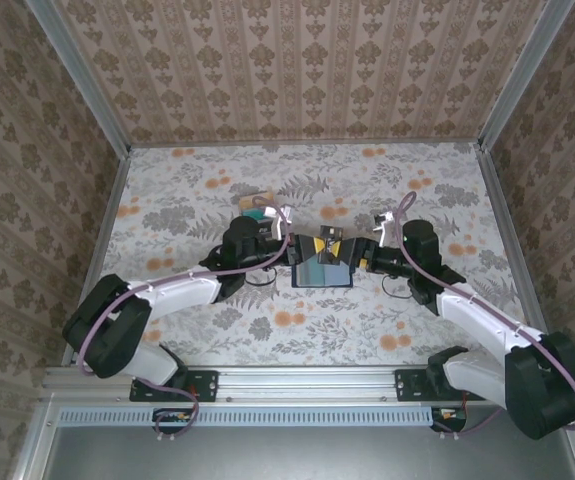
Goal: Take the credit cards out of the card holder
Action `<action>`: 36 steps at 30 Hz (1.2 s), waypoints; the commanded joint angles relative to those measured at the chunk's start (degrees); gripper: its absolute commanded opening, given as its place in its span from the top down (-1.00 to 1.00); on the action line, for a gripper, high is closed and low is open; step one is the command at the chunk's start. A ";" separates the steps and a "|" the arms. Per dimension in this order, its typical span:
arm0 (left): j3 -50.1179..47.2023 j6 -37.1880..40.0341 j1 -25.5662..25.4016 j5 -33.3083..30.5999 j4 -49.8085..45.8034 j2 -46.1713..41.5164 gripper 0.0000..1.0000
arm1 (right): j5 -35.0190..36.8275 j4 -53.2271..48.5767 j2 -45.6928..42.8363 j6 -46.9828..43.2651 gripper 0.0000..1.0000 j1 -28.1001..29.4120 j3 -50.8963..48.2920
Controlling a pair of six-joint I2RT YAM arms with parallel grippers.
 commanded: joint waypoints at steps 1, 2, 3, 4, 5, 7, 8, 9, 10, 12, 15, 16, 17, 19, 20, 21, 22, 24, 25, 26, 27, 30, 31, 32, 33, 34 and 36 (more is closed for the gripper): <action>2.11 11.75 1.26 -1.98 -16.88 -5.00 1.00 | 4.61 -5.06 -3.93 -3.53 -0.84 0.16 -0.70; 3.62 16.24 1.48 -4.47 -25.11 -6.49 1.00 | 5.59 -6.16 -4.95 -4.31 -0.93 0.19 -0.86; 5.04 20.08 1.42 -7.47 -31.54 -7.59 1.00 | 6.43 -7.10 -5.73 -4.90 -0.98 0.15 -1.07; 6.80 24.33 1.43 -10.80 -38.25 -8.83 1.00 | 7.42 -8.13 -6.66 -5.54 -1.00 0.19 -1.09; 8.40 27.93 1.50 -14.36 -44.00 -9.98 1.00 | 8.38 -9.27 -7.47 -6.37 -1.00 0.29 -1.13; 10.59 33.62 1.66 -20.82 -51.71 -11.75 1.00 | 10.27 -10.50 -8.97 -7.41 -1.00 0.32 -1.44; 11.52 36.40 1.67 -24.29 -54.55 -12.58 1.00 | 11.09 -10.60 -9.68 -7.59 -1.00 0.37 -1.80; 12.29 38.84 1.71 -27.31 -56.41 -13.13 1.00 | 11.73 -10.54 -10.13 -7.75 -1.00 0.42 -2.17; 12.68 41.64 1.67 -31.24 -57.80 -13.62 1.00 | 12.16 -10.39 -10.61 -7.82 -1.00 0.50 -2.44; 12.36 49.43 1.65 -34.24 -57.52 -14.25 1.00 | 12.93 -10.21 -11.27 -7.87 -1.00 0.84 -2.87; 12.36 59.84 1.20 -39.07 -56.56 -14.54 1.00 | 13.48 -10.46 -12.19 -8.11 -1.00 1.28 -3.19; 12.44 63.72 1.18 -40.57 -56.15 -14.41 1.00 | 13.58 -10.35 -12.50 -8.03 -1.00 1.44 -3.37; 12.52 67.82 1.14 -42.02 -55.71 -14.10 1.00 | 13.69 -10.14 -12.84 -8.01 -1.00 1.53 -3.59; 12.97 75.14 1.26 -44.73 -54.94 -12.99 1.00 | 13.69 -10.20 -13.54 -7.90 -1.00 1.80 -3.84; 13.48 78.87 1.45 -45.74 -54.63 -12.15 1.00 | 13.83 -10.38 -13.85 -7.83 -1.00 1.87 -3.86; 13.87 81.40 1.73 -46.56 -54.07 -11.23 1.00 | 13.87 -10.54 -14.16 -7.84 -1.00 1.93 -3.85; 14.44 84.22 2.07 -47.00 -53.62 -10.32 1.00 | 13.96 -10.64 -14.34 -7.80 -1.00 1.99 -3.86; 15.43 89.33 2.86 -45.36 -52.52 -8.51 1.00 | 14.17 -10.82 -14.73 -7.82 -1.00 1.99 -3.95; 15.34 92.18 3.35 -44.69 -51.55 -7.50 1.00 | 14.50 -11.12 -14.90 -7.82 -1.00 2.04 -4.01; 15.25 94.70 3.81 -44.55 -50.20 -6.36 1.00 | 14.98 -11.49 -15.06 -7.85 -1.00 2.02 -4.03; 15.06 96.26 4.32 -44.48 -48.97 -5.35 1.00 | 15.26 -11.65 -15.25 -7.76 -1.00 2.06 -4.03; 15.28 100.76 6.16 -44.34 -45.99 -2.28 1.00 | 15.70 -11.90 -15.83 -7.68 -1.00 2.07 -4.30; 15.81 102.20 6.53 -43.88 -46.15 -1.23 1.00 | 15.86 -11.92 -15.96 -7.66 -1.00 2.04 -4.36; 16.58 103.27 6.75 -43.38 -46.69 -0.10 1.00 | 16.04 -12.01 -16.05 -7.63 -1.00 2.07 -4.38; 17.15 103.95 6.77 -43.10 -46.98 0.81 1.00 | 16.08 -12.00 -16.13 -7.67 -1.00 2.06 -4.39; 17.95 104.55 6.77 -43.06 -47.19 1.89 1.00 | 16.14 -12.06 -16.08 -7.67 -1.00 2.11 -4.39; 19.31 105.27 6.85 -42.99 -47.81 3.78 1.00 | 16.21 -12.10 -15.81 -7.67 -1.00 2.06 -4.39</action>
